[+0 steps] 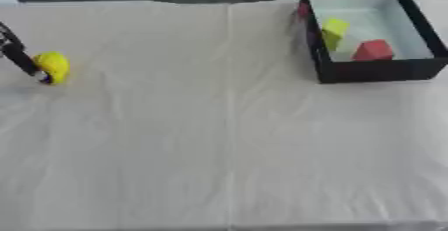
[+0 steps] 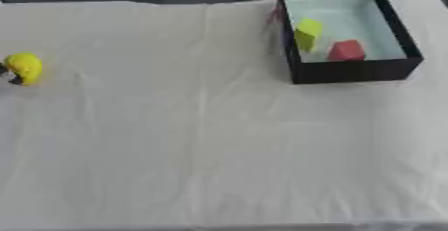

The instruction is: Pick up the objects with one hand, pass them to the other hand, and then place them into the box on the other side of the table.

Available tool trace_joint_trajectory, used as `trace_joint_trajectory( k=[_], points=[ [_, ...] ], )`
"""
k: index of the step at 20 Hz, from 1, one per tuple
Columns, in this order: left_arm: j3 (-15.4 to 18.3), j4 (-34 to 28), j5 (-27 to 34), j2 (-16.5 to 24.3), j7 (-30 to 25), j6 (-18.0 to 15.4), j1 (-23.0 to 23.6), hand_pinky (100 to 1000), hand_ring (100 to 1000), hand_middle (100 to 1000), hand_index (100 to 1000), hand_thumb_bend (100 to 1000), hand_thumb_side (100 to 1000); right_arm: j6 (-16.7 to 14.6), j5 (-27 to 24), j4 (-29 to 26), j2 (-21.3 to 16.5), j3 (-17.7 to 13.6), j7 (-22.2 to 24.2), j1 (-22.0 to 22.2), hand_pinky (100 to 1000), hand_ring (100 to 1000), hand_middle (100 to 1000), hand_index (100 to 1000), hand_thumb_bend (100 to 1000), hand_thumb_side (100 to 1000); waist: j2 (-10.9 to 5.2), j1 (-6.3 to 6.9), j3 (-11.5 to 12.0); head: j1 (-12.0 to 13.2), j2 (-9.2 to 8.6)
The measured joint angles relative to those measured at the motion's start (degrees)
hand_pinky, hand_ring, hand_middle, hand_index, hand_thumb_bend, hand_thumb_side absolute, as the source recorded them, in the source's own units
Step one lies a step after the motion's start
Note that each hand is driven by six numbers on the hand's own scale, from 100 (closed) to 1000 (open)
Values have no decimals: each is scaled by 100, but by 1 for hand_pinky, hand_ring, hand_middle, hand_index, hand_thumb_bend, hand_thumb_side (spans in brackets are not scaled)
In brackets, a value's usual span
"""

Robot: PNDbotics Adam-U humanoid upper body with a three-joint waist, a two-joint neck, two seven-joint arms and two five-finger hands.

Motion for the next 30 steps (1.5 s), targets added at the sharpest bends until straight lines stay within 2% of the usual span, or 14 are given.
trace_joint_trajectory(
  k=[4, 9, 15, 19, 21, 24, 28, 29, 30],
  points=[
    [69, 72, -121, -50, 82, 81, 0, 816, 840, 763, 778, 544, 100, -36, 61, 20, 36, -9, -18, 1, 1000, 1000, 1000, 1000, 100, 414, 19, -23, -28, 48, -10],
    [135, 135, -123, -90, 198, 143, 11, 821, 842, 763, 761, 506, 100, -91, 127, 43, 65, -9, -46, 8, 1000, 1000, 1000, 1000, 100, 377, 41, -28, -74, 76, -28],
    [136, 295, -138, -125, 226, 144, 25, 825, 838, 756, 728, 453, 100, -166, 233, 111, 82, -6, -77, 48, 1000, 1000, 1000, 1000, 100, 388, 71, -25, -104, 112, -57],
    [138, 345, -203, -144, 249, 142, 31, 811, 803, 702, 666, 281, 100, -194, 310, 151, 88, -2, -86, 42, 1000, 1000, 1000, 1000, 100, 379, 73, -25, -111, 116, -59],
    [138, 345, -209, -147, 293, 140, 31, 792, 780, 676, 632, 245, 100, -205, 354, 178, 93, 10, -94, 32, 1000, 1000, 1000, 1000, 100, 374, 73, -26, -110, 117, -59],
    [138, 330, -239, -149, 440, 171, 31, 760, 722, 606, 535, 239, 100, -222, 414, 204, 131, 11, -108, 24, 1000, 1000, 1000, 1000, 100, 361, 73, -30, -109, 119, -59],
    [138, 306, -229, -163, 646, 213, 34, 744, 694, 585, 497, 221, 100, -254, 483, 229, 137, 13, -132, 24, 1000, 1000, 1000, 1000, 100, 367, 73, -39, -103, 119, -61],
    [138, 281, -197, -171, 684, 212, 34, 739, 688, 580, 494, 149, 100, -261, 492, 239, 137, 14, -137, 24, 1000, 1000, 1000, 1000, 100, 364, 73, -39, -99, 118, -61],
    [138, 237, -157, -171, 724, 207, 33, 735, 685, 578, 492, 203, 100, -267, 503, 250, 137, 15, -136, 24, 1000, 1000, 1000, 1000, 100, 365, 73, -39, -98, 117, -61]
  ],
)
